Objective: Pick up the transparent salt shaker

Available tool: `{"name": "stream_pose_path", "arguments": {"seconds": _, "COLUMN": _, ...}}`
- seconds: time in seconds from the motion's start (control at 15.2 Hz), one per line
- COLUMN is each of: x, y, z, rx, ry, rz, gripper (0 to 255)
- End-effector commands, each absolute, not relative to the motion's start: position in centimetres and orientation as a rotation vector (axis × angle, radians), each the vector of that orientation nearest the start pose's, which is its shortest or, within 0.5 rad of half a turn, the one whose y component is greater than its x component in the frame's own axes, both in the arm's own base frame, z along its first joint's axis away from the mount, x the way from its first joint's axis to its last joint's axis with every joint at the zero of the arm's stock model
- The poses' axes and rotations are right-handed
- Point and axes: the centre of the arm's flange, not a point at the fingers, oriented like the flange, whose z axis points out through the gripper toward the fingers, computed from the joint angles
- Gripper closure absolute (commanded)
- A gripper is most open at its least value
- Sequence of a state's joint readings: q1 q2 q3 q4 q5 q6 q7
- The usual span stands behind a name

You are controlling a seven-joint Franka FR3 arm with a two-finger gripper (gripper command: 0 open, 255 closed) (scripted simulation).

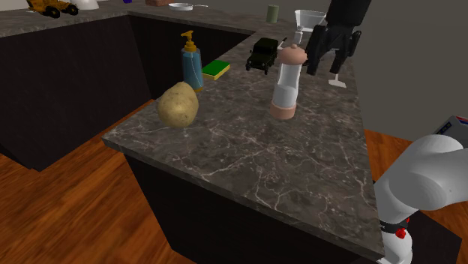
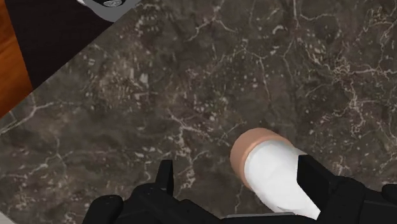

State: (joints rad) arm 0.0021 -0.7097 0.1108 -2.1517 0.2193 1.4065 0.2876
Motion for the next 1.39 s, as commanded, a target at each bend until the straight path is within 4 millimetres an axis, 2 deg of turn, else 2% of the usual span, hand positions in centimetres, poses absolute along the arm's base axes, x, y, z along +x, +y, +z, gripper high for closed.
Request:
{"name": "stream_pose_path", "arguments": {"seconds": 0.0, "x": 30.9, "y": 9.2, "z": 66.6, "rx": -2.987, "ry": 0.279, "rz": 0.057, "gripper": 0}}
{"name": "stream_pose_path", "arguments": {"seconds": 0.4, "x": 31.7, "y": 13.9, "z": 72.1, "rx": -2.965, "ry": 0.338, "rz": -0.063, "gripper": 0}}
{"name": "stream_pose_path", "arguments": {"seconds": 0.86, "x": 31.7, "y": 13.9, "z": 68.4, "rx": -2.965, "ry": 0.338, "rz": -0.063, "gripper": 0}}
{"name": "stream_pose_path", "arguments": {"seconds": 0.99, "x": 31.7, "y": 13.9, "z": 68.1, "rx": -2.965, "ry": 0.338, "rz": -0.063, "gripper": 0}}
{"name": "stream_pose_path", "arguments": {"seconds": 1.06, "x": 31.7, "y": 14.0, "z": 68.1, "rx": -2.965, "ry": 0.338, "rz": -0.063, "gripper": 255}}
{"name": "stream_pose_path", "arguments": {"seconds": 1.32, "x": 31.7, "y": 13.9, "z": 68.1, "rx": -2.965, "ry": 0.338, "rz": -0.063, "gripper": 255}}
